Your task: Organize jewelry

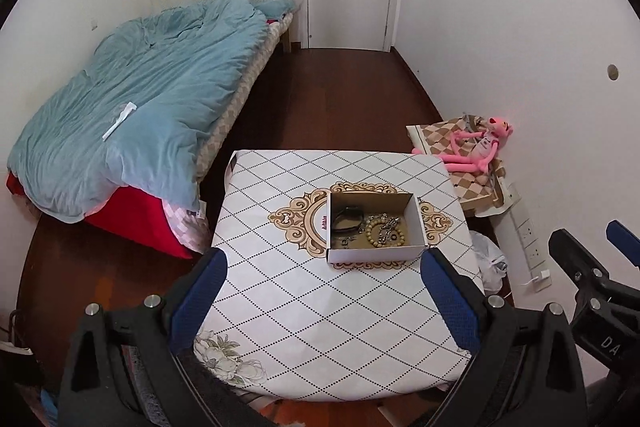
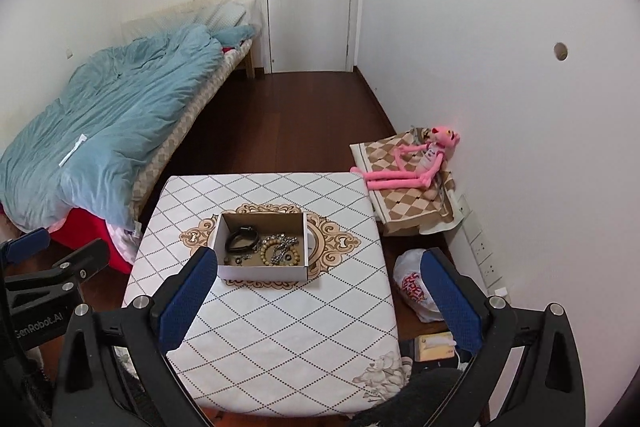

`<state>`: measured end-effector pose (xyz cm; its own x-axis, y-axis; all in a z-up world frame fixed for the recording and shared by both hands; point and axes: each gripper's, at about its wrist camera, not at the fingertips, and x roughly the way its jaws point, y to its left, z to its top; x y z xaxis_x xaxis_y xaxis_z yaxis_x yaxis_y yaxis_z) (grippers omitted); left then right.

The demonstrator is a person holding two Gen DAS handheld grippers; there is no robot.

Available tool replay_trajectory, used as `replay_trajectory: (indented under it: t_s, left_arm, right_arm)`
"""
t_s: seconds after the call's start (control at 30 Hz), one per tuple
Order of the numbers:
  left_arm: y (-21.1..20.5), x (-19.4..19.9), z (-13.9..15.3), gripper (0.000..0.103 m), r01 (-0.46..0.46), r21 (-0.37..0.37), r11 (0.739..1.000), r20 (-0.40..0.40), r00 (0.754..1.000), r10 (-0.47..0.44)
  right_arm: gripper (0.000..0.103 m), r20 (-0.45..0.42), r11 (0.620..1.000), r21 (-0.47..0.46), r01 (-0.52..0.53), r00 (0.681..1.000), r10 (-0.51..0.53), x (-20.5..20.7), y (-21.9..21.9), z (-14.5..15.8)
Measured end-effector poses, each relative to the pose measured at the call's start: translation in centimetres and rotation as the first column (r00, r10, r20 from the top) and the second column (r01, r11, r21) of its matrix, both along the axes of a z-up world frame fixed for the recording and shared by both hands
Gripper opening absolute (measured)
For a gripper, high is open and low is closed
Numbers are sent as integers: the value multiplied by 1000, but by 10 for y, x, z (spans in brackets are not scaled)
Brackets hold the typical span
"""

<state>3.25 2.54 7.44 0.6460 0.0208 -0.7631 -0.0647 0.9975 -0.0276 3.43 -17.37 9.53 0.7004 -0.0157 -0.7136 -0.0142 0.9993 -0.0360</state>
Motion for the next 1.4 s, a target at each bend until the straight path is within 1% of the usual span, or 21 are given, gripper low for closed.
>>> replay_trajectory:
  t_s: [0.23, 0.4, 0.63, 0.67, 0.83, 0.93, 1.1, 1.4]
  left_arm:
    - [-2, -4, 6, 99, 3, -4, 1000, 4, 1000, -3]
    - [-2, -4, 6, 99, -4, 0, 1000, 2, 1000, 4]
    - [-8, 28, -4, 99, -23, 18, 1000, -21, 1000, 23]
    - [-7, 33, -6, 99, -29, 26, 999, -31, 999, 30]
    - [-6, 59, -23, 99, -34, 18, 999, -82, 996, 35]
    - [-6, 71, -33, 99, -39, 33, 999, -100, 994, 42]
    - [-5, 87, -47, 99, -42, 31, 999, -131, 990, 46]
    - [-4, 99, -59, 99, -37, 25, 999, -154, 987, 41]
  right_arm:
    - [103, -9, 1000, 17, -8, 1000, 8, -5, -1, 8]
    - [103, -26, 1000, 12, -2, 1000, 2, 8, -2, 4]
    - [103, -53, 1000, -6, 22, 998, -22, 44, -5, -12]
    - [103, -61, 1000, -4, 27, 998, -27, 50, -6, -17]
    - [103, -104, 999, -21, 35, 994, -37, 76, -6, -36]
    - [103, -141, 999, -22, 30, 990, -33, 91, -4, -51]
    - [103, -180, 999, -25, 25, 983, -29, 105, -2, -70]
    - [103, -207, 999, -31, 20, 978, -26, 117, -1, -79]
